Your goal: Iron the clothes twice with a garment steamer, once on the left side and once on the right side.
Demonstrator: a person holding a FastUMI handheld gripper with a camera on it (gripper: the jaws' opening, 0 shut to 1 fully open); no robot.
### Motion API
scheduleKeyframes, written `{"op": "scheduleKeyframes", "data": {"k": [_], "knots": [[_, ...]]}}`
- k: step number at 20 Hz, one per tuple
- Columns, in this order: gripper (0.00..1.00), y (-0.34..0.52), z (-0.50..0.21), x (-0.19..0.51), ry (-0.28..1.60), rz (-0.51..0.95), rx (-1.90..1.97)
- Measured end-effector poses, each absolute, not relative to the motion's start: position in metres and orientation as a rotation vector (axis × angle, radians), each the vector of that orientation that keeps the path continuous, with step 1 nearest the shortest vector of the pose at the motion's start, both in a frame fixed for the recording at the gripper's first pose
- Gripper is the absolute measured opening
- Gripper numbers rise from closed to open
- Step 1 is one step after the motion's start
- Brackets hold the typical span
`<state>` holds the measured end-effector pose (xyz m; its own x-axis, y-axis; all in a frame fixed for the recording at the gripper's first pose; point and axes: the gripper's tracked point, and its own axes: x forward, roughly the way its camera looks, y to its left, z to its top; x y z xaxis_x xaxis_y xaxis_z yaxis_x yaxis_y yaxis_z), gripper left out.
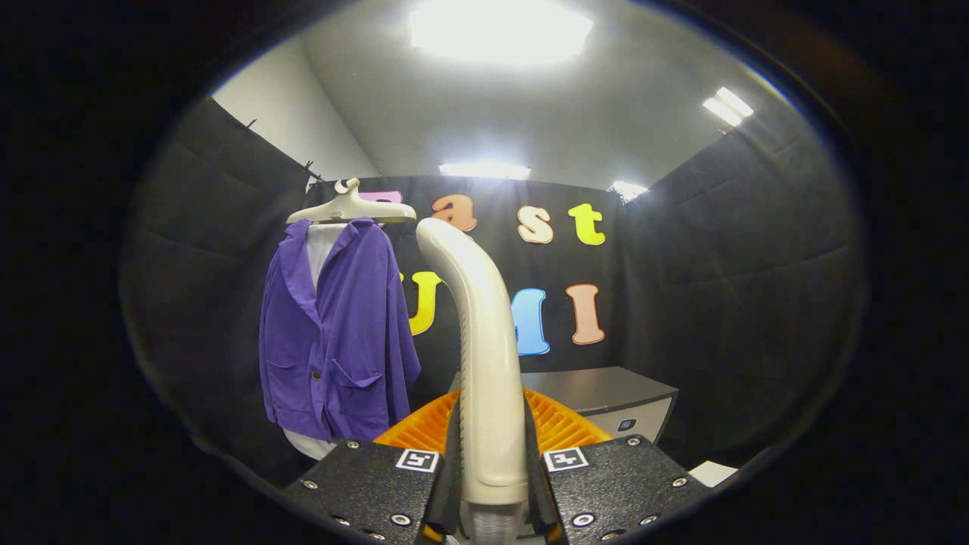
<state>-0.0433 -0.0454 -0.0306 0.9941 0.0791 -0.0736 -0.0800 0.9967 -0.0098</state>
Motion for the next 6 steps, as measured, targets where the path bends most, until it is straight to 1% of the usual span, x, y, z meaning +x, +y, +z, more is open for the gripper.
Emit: {"op": "scheduleKeyframes", "data": {"k": [6], "knots": [[0.36,-0.027,-0.031,-0.050,0.102,0.076,-0.017]]}}
